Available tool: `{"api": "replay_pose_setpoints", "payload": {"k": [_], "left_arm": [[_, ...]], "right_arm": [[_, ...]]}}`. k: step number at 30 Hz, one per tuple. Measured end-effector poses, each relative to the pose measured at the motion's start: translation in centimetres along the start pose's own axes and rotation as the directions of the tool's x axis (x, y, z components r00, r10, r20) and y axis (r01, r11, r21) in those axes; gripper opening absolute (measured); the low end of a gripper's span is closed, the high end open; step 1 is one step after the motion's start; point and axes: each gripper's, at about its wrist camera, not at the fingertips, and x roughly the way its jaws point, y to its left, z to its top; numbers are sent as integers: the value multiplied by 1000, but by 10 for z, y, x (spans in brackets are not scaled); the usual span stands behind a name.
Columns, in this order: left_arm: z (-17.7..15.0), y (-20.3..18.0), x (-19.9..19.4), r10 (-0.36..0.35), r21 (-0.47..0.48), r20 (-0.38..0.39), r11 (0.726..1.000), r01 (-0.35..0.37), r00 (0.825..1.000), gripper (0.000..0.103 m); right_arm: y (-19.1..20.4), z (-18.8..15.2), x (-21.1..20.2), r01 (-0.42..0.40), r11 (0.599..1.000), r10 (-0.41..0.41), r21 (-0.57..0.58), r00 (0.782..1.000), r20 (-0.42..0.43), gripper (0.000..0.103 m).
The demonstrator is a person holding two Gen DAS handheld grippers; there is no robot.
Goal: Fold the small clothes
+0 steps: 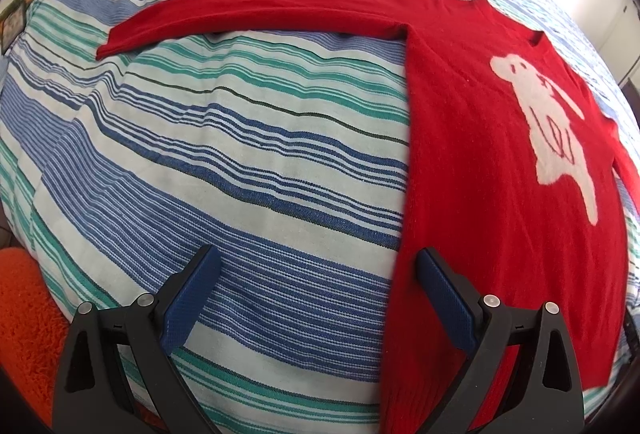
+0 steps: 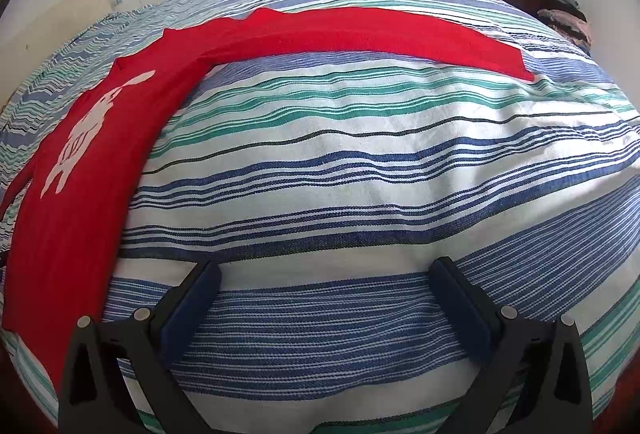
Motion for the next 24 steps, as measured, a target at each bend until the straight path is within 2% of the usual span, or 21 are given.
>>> {"api": "replay_pose_setpoints", "payload": {"k": [3,6,8,9,11,13,15,16,17,18,19,20,21,24], "left_arm": [[2,1,0,-9,-8,-2,1000,9,1000,99],[4,5,0,-26,-26,-2,999,26,1000,99],[5,6,0,-34,-35,-3,999,34,999,99],[5,7,0,-36,-38,-3,999,36,999,99],[5,6,-1,-35,-38,-1,999,35,999,99],[5,6,-1,-32,-36,0,999,32,999,99],[5,6,-2,-33,-39,7,999,33,999,98],[5,7,-5,-37,-44,16,998,37,999,98],[5,8,-8,-43,-52,28,998,44,999,98],[6,11,-13,-50,-65,52,996,53,997,98],[6,13,-17,-51,-73,69,996,56,996,98],[6,16,-20,-47,-81,83,995,53,995,98],[5,18,-22,-38,-91,91,995,46,995,98],[4,24,-19,-21,-117,76,993,30,997,98]], "right_arm": [[0,1,-2,1,1000,-1,4,1000,-14,103],[-4,11,-5,-33,999,35,19,994,-99,103],[-18,28,-14,-151,985,161,89,979,-124,102],[-30,40,-19,-216,966,232,142,967,-107,102],[-64,69,-33,-280,927,296,249,955,-28,102],[-108,96,-44,-318,867,308,384,947,88,102],[-159,113,-39,-365,748,311,554,930,194,102],[-178,115,-30,-388,686,328,616,920,213,101],[-197,115,-16,-395,613,340,684,913,223,94],[-210,113,-4,-394,556,350,732,910,224,88],[-221,109,11,-379,494,357,783,909,215,86],[-227,107,19,-364,463,351,808,913,210,86],[-230,108,27,-360,453,342,815,915,214,85],[-230,122,43,-354,497,306,792,926,222,78]]}}
